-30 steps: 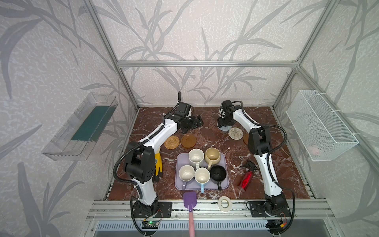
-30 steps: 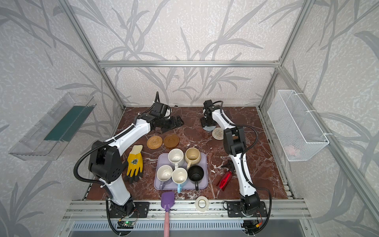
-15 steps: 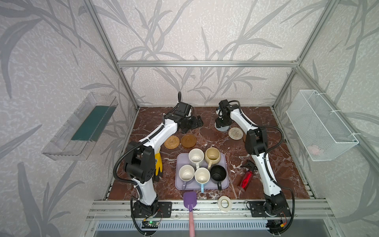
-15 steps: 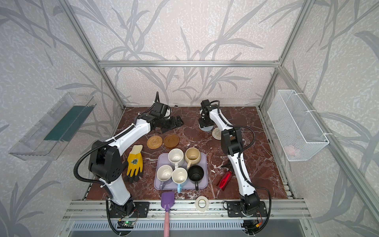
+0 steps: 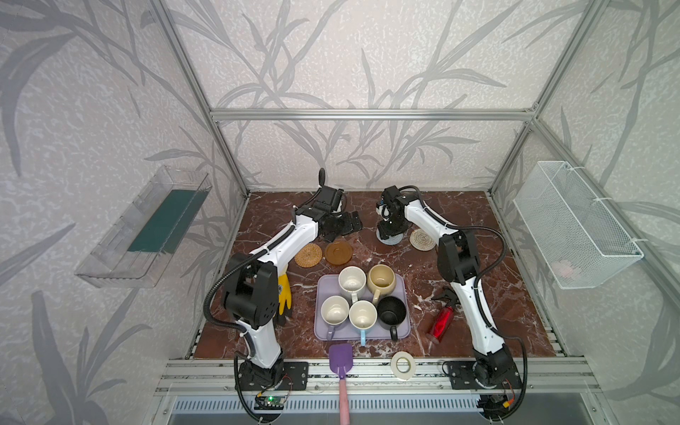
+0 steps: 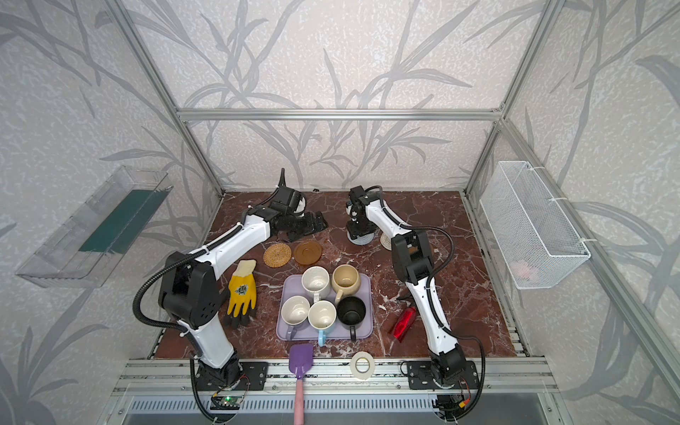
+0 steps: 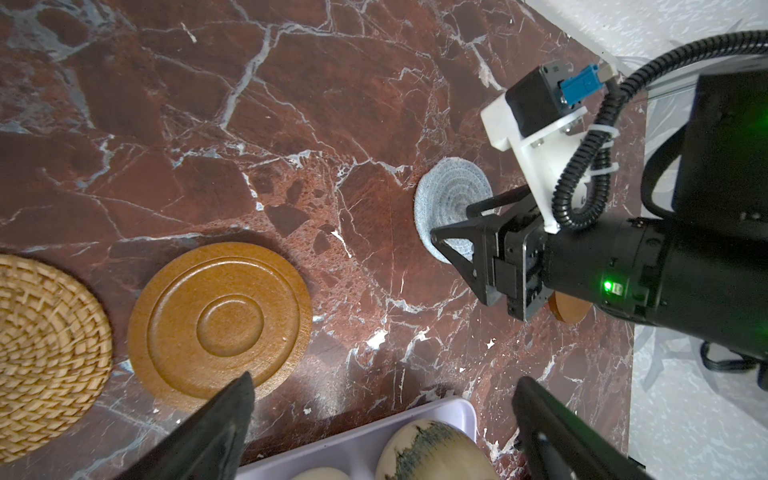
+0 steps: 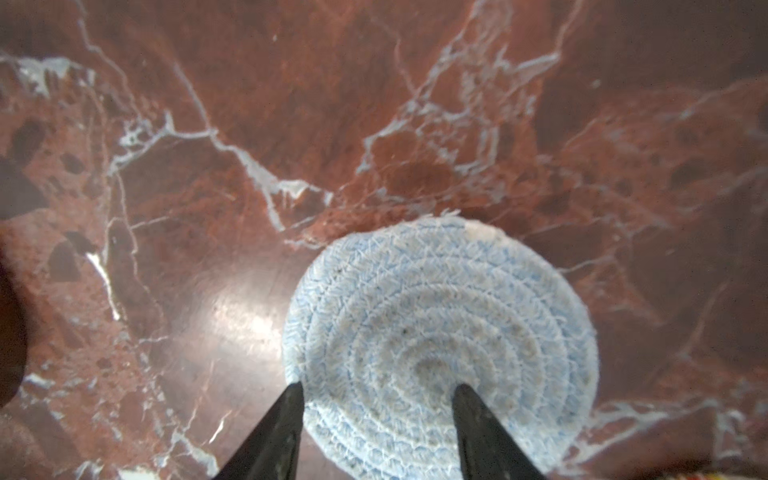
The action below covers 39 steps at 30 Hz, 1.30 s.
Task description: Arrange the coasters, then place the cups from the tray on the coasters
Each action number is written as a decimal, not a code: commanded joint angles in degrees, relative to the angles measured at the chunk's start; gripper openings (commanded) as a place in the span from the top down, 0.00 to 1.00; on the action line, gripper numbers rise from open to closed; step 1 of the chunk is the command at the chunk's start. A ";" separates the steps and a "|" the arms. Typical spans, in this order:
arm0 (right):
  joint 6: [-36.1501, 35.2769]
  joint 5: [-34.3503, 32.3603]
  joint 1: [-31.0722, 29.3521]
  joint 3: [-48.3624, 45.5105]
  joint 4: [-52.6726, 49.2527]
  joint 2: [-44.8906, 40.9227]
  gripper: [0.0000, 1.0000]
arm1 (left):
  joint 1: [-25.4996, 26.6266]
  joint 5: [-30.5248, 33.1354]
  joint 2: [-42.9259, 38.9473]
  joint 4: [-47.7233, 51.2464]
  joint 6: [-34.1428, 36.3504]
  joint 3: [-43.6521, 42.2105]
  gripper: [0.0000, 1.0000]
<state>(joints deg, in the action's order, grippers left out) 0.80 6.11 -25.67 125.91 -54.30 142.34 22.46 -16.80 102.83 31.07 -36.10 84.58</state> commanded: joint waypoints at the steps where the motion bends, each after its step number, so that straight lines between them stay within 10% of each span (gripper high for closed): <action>1: 0.86 2.38 -1.47 -5.46 -2.00 -1.43 0.42 | -0.24 0.25 -2.32 0.48 0.23 -0.38 0.01; 39: 13.14 -4.50 -10.11 -16.10 2.42 -7.79 0.42 | -1.39 -0.52 -4.25 -2.41 -2.20 -3.90 0.01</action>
<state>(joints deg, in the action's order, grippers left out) 12.67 3.44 -36.60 110.72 -48.34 133.69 21.26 -17.54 100.51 28.71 -37.50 81.10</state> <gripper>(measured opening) 0.573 0.994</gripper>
